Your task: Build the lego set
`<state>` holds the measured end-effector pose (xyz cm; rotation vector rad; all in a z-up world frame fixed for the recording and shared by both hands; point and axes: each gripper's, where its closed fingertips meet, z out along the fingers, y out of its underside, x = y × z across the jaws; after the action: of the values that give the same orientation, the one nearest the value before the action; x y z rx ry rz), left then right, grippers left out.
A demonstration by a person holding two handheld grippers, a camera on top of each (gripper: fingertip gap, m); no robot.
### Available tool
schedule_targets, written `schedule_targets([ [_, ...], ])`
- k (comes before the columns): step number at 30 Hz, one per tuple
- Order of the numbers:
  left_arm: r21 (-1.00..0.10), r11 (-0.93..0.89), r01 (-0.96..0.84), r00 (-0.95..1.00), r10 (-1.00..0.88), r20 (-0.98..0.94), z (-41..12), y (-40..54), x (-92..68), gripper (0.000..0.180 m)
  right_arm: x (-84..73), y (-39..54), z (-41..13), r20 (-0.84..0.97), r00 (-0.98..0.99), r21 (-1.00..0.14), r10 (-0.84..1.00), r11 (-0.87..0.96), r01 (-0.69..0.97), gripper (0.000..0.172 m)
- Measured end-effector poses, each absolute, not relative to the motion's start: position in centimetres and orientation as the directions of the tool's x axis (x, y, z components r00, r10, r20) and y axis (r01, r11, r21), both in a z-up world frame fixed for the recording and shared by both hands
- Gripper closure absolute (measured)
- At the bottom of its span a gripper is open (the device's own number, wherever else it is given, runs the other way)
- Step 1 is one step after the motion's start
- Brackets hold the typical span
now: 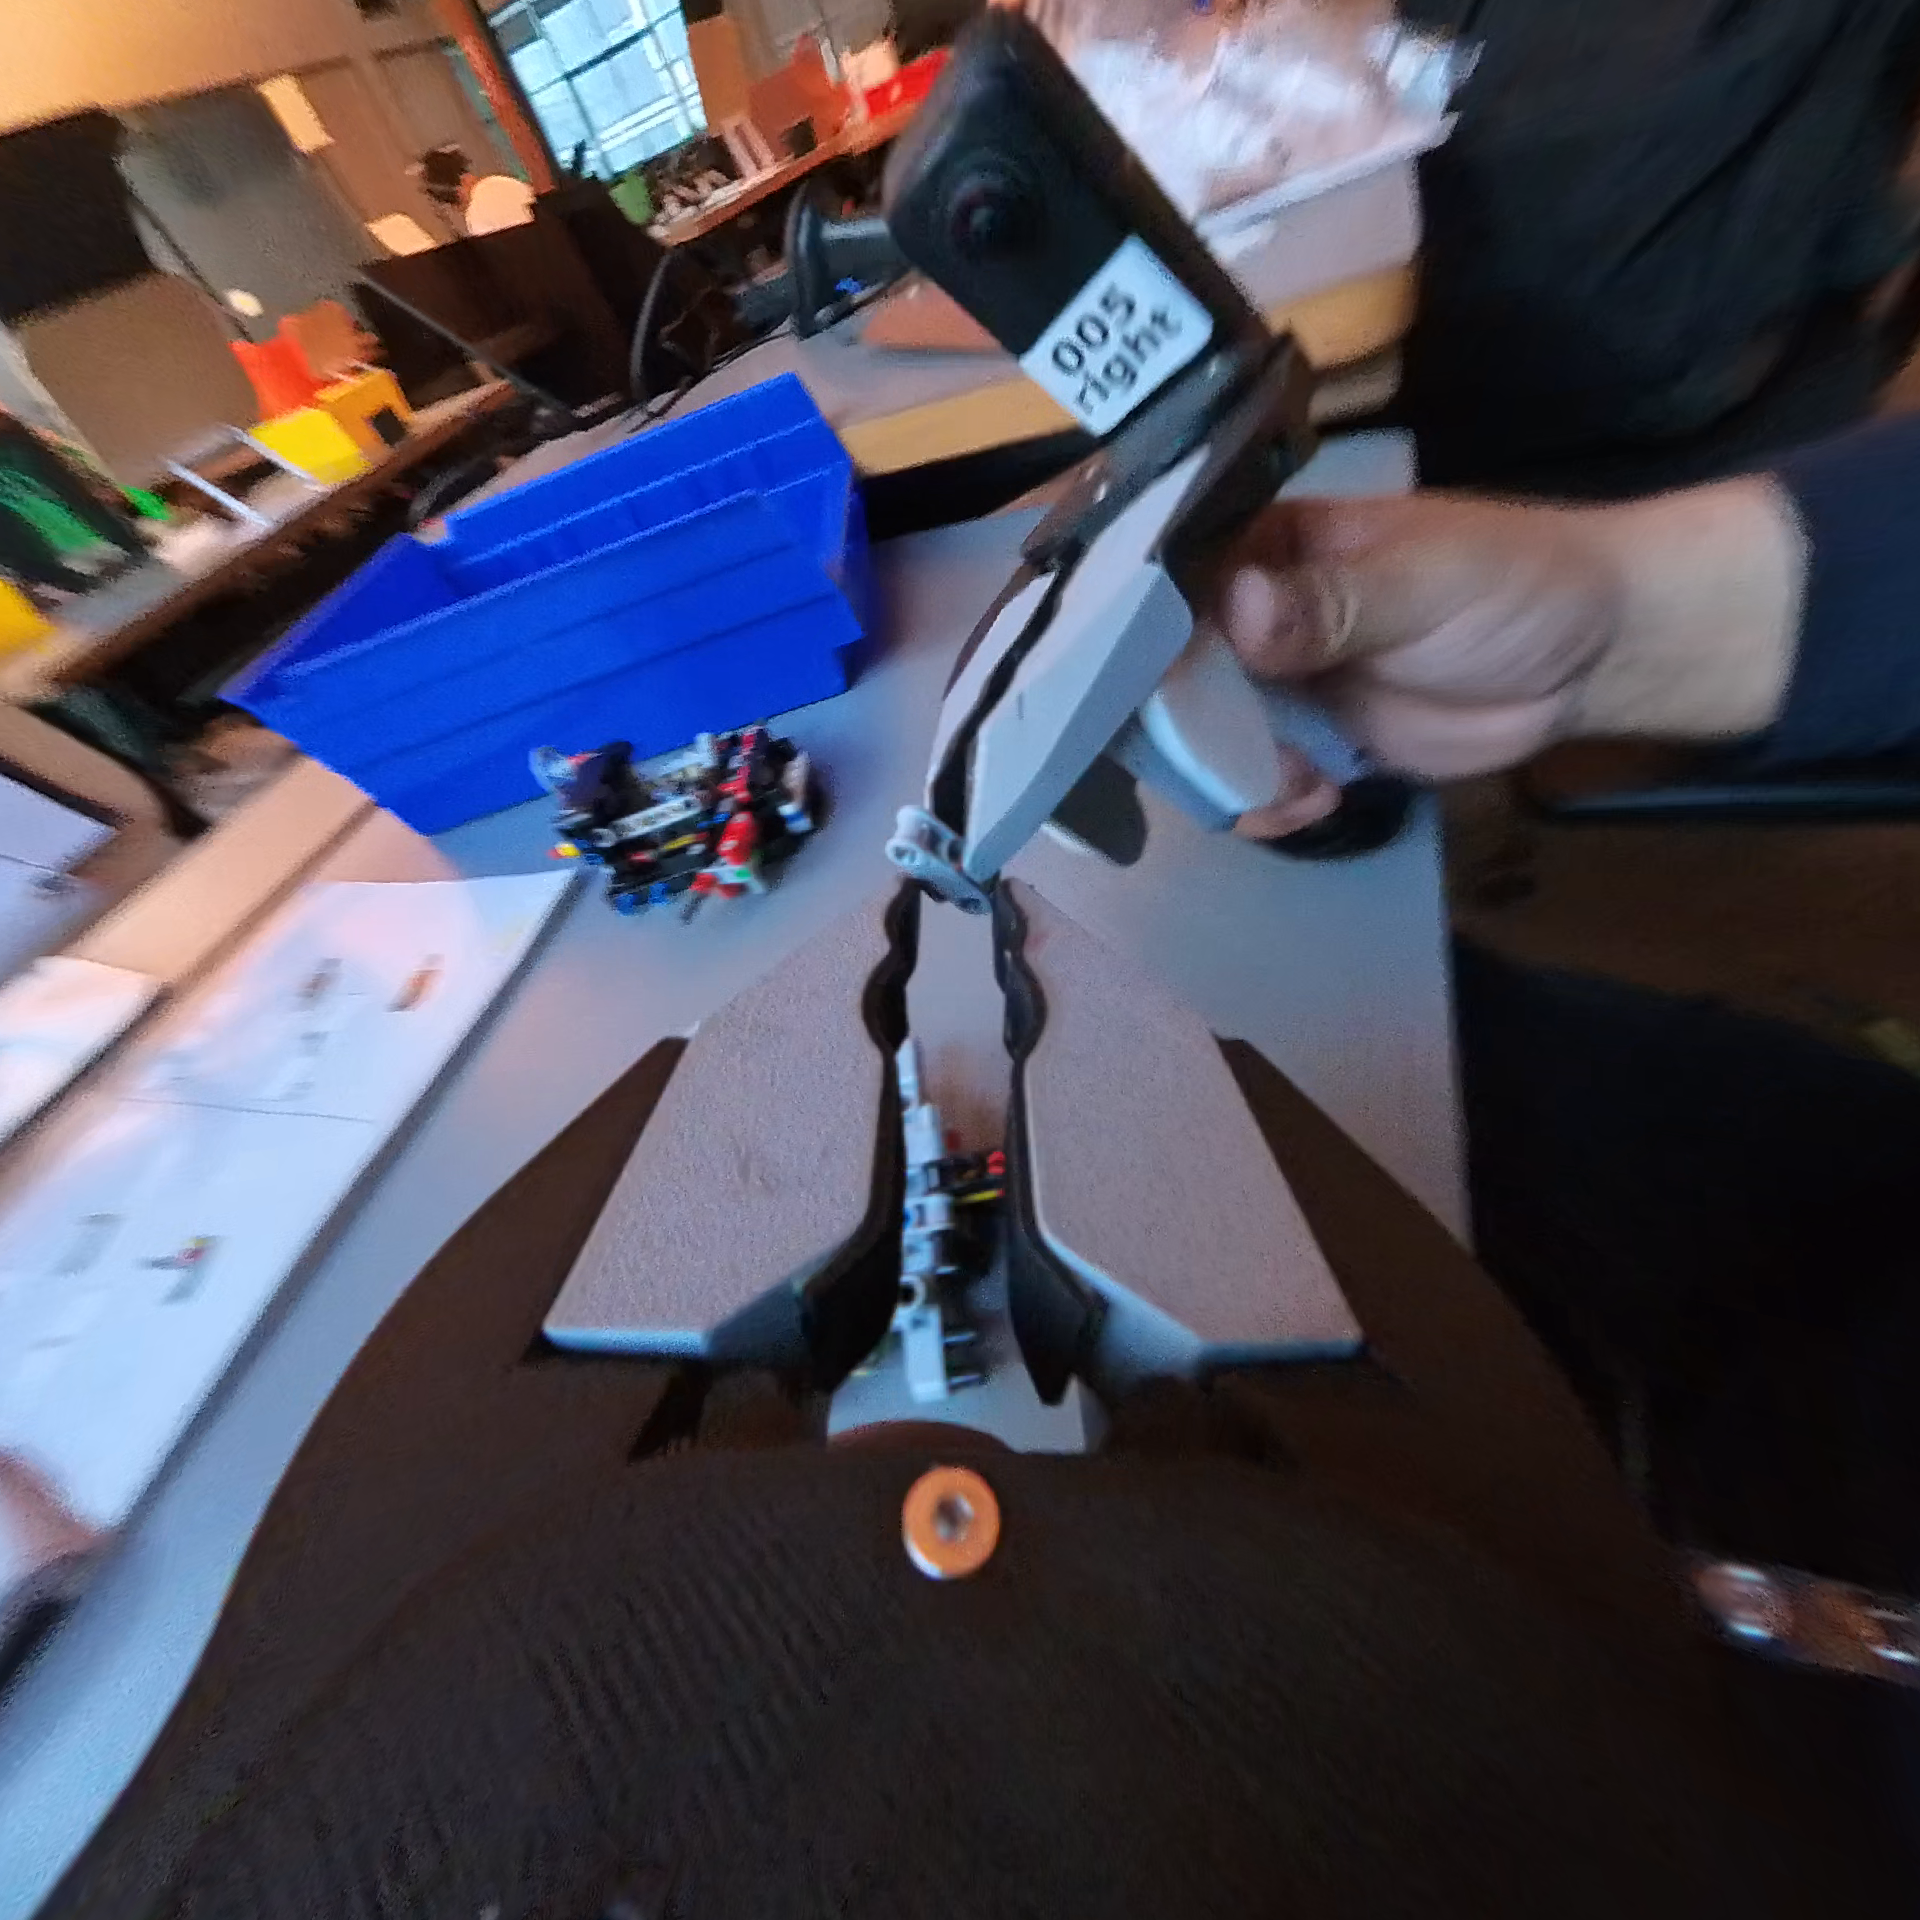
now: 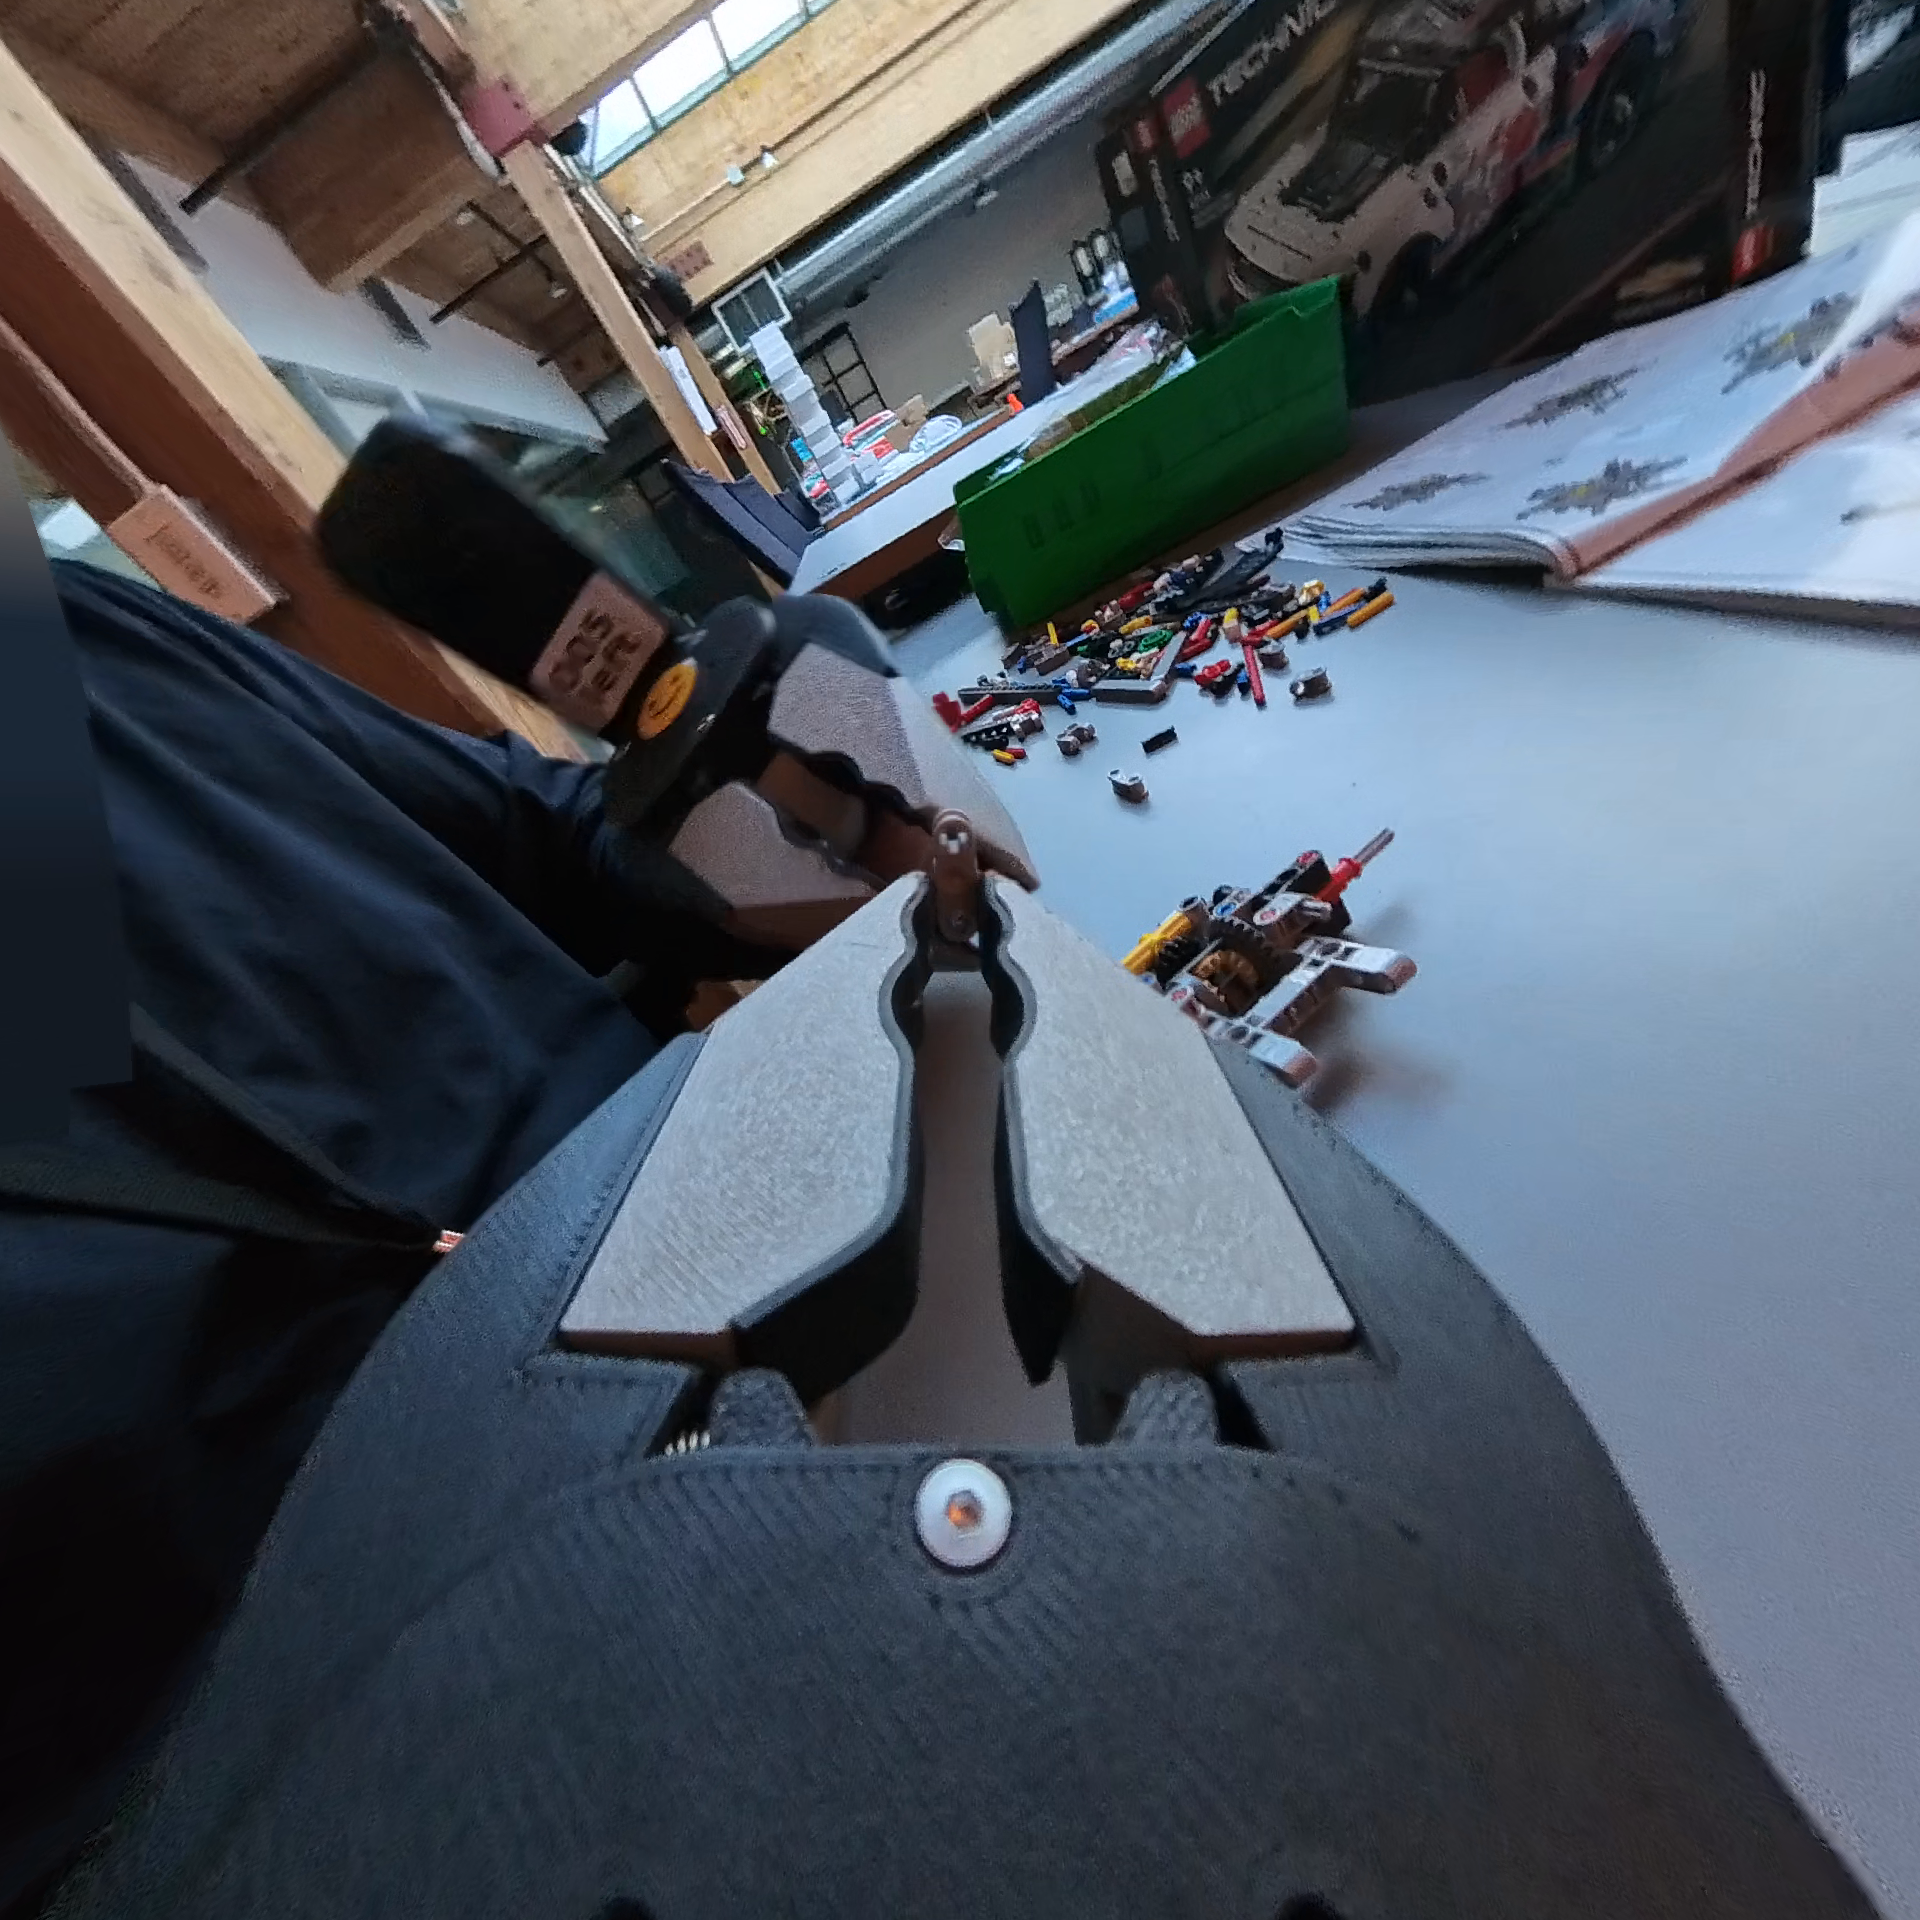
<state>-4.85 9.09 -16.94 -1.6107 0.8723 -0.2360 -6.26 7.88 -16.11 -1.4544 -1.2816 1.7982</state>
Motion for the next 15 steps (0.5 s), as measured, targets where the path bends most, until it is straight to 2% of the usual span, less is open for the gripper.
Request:
schedule_targets([
  [3, -0.782, 0.109, -0.614, 0.635, -0.521, -0.571, -17.5, 9.6, -5.2, 0.17, -6.3, 8.1, -16.4, -0.562, -0.302, -0.827, 0.77, -0.523, 0.207, 0.167],
  [5, -0.707, 0.139, -0.693, 0.586, -0.463, -0.665, -17.6, 9.7, -5.2, 0.171, -6.3, 8.1, -16.5, -0.61, -0.311, -0.792, 0.729, -0.569, 0.22, 0.167],
  [7, -0.677, 0.148, -0.721, 0.563, -0.445, -0.697, -17.8, 9.8, -5.3, 0.173, -6.3, 8.1, -16.7, -0.622, -0.305, -0.783, 0.722, -0.578, 0.229, 0.167],
  [11, -0.752, 0.134, -0.646, 0.604, -0.513, -0.61, -17.8, 9.5, -5.0, 0.173, -6.1, 7.9, -16.6, -0.567, -0.311, -0.824, 0.763, -0.519, 0.23, 0.168],
  [14, -0.88, 0.049, -0.472, 0.64, -0.667, -0.38, -17.6, 8.9, -4.1, 0.161, -5.8, 7.8, -16.4, -0.48, -0.318, -0.877, 0.818, -0.434, 0.207, 0.167],
  [15, -0.911, 0.028, -0.41, 0.645, -0.698, -0.311, -17.2, 8.7, -4.1, 0.165, -5.8, 7.6, -16.3, -0.459, -0.331, -0.888, 0.824, -0.414, 0.202, 0.167],
])
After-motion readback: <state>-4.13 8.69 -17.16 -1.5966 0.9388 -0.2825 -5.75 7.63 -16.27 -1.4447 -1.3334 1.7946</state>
